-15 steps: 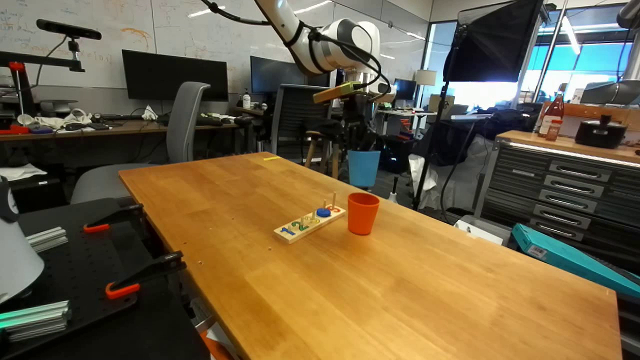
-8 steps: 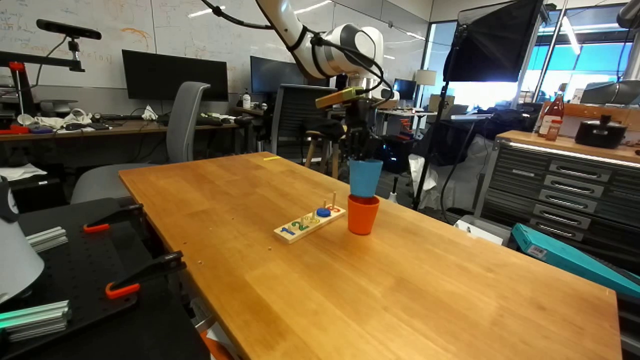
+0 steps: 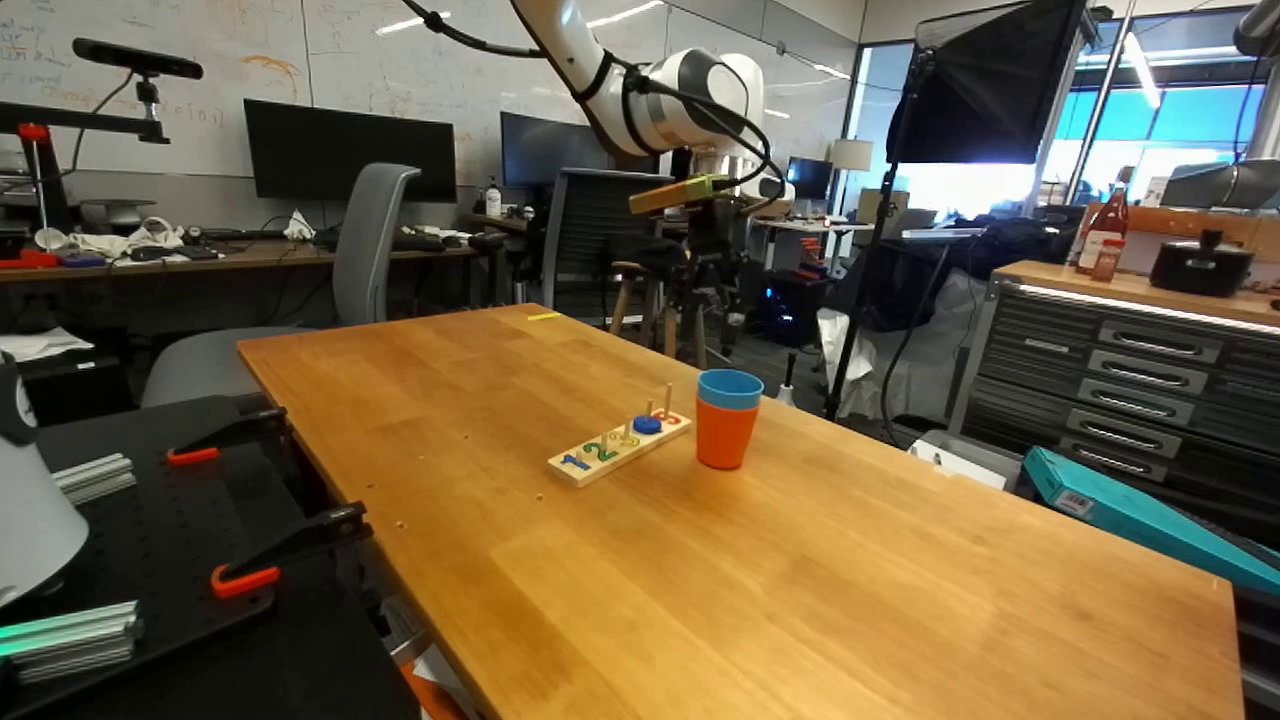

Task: Put the blue cup in the orange cup

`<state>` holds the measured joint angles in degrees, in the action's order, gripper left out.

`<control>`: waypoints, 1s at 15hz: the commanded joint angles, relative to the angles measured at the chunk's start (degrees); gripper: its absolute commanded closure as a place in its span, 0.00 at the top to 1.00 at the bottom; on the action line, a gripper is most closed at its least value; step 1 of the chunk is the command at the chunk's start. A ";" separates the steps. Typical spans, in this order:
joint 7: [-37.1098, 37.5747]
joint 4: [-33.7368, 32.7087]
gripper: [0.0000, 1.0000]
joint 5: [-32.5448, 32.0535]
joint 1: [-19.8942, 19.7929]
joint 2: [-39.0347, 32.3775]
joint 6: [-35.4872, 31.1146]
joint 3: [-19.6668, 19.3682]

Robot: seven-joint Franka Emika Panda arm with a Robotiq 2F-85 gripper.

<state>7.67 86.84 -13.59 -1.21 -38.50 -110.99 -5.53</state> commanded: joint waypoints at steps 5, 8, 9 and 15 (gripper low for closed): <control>-13.32 -2.32 1.00 2.63 0.10 5.97 2.75 4.30; -14.14 -0.97 0.99 3.21 0.94 9.94 3.08 5.66; -14.36 -0.53 1.00 3.61 1.09 11.25 3.29 6.11; -12.92 -2.33 1.00 4.10 1.85 12.02 6.44 6.06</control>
